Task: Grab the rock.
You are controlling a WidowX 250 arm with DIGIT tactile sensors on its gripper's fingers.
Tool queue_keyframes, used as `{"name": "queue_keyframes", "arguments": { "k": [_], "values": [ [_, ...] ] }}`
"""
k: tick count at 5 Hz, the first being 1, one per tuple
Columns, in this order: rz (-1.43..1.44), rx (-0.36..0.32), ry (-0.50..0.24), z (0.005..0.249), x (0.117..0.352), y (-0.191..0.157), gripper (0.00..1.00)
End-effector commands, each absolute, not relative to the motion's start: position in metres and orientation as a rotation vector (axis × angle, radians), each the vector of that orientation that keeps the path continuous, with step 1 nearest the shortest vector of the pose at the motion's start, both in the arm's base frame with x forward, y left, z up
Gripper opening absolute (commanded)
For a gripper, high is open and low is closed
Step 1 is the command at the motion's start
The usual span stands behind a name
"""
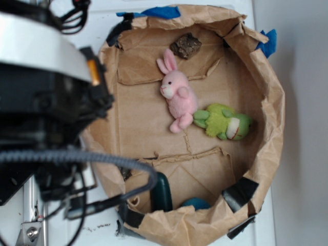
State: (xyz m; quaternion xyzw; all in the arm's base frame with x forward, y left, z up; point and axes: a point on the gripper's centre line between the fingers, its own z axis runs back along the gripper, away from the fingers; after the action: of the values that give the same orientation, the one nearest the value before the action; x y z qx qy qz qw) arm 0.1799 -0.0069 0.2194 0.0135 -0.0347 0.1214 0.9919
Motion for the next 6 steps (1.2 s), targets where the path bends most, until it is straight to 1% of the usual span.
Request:
{"name": "queue_keyframes", "arguments": {
  "k": [1,4,5,6],
  "values": [
    [0.658,-0.18,-0.085,0.207,0.182,-0.027,1.0],
    [0.658,-0.18,-0.085,0.207,0.182,-0.027,1.0],
    [0.797,-0.129,-0.112,0.195,0.207,-0.008,1.0],
    [0.872,-0.099,-0.112,0.176,0.228,0.009,1.0]
  ]
}}
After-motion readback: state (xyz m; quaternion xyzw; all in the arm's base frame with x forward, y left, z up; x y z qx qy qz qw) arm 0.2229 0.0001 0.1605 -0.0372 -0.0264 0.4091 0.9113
